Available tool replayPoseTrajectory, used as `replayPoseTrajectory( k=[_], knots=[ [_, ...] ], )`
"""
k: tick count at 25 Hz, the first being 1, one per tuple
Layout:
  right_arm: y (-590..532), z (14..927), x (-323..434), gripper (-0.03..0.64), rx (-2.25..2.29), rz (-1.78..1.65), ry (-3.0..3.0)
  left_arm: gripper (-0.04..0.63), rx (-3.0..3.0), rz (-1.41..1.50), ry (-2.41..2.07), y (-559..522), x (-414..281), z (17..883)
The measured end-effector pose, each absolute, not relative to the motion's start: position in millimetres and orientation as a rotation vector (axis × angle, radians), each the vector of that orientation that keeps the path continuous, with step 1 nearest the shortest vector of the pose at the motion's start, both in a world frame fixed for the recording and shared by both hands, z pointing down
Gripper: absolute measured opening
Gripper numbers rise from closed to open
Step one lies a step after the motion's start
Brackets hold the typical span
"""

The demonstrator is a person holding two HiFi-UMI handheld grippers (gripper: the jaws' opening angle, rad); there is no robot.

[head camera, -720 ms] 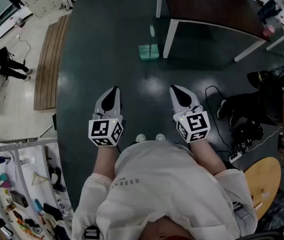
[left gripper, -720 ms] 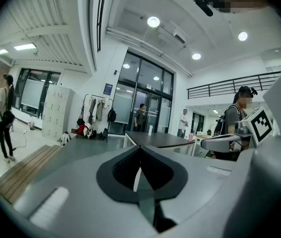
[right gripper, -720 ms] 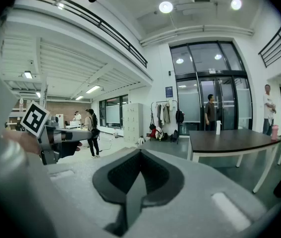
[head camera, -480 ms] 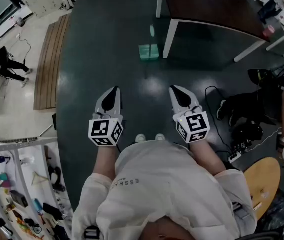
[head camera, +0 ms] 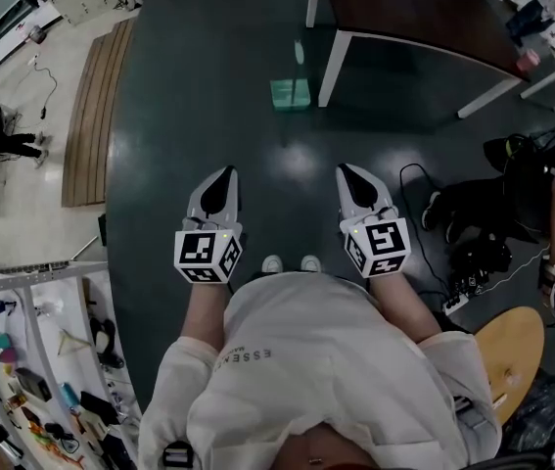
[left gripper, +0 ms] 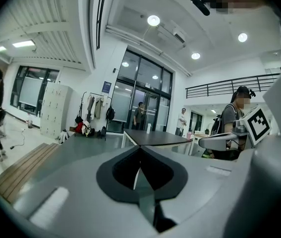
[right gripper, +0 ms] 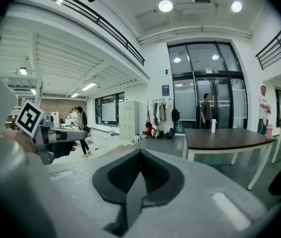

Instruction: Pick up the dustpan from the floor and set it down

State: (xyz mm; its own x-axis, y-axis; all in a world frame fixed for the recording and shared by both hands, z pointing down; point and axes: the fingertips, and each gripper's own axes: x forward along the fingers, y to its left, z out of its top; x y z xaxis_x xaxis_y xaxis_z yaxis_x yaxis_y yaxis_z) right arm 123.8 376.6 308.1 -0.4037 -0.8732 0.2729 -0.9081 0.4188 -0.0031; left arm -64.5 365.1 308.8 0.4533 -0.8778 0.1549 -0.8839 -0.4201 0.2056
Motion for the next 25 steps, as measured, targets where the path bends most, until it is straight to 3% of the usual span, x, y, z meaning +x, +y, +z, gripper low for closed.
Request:
replayPoseTrajectory(
  k=[17, 25],
  knots=[
    [330.8, 340.4, 93.0, -0.008, 1.542, 0.238, -2.333, 0.015, 2.357, -0.025, -1.541, 327.0, -128.9, 344.3],
    [237.4, 360.4, 87.8, -0.008, 1.465, 0.173, -2.352, 0.012, 2.305, 0.002, -1.631, 239.2, -134.7, 363.6]
  ],
)
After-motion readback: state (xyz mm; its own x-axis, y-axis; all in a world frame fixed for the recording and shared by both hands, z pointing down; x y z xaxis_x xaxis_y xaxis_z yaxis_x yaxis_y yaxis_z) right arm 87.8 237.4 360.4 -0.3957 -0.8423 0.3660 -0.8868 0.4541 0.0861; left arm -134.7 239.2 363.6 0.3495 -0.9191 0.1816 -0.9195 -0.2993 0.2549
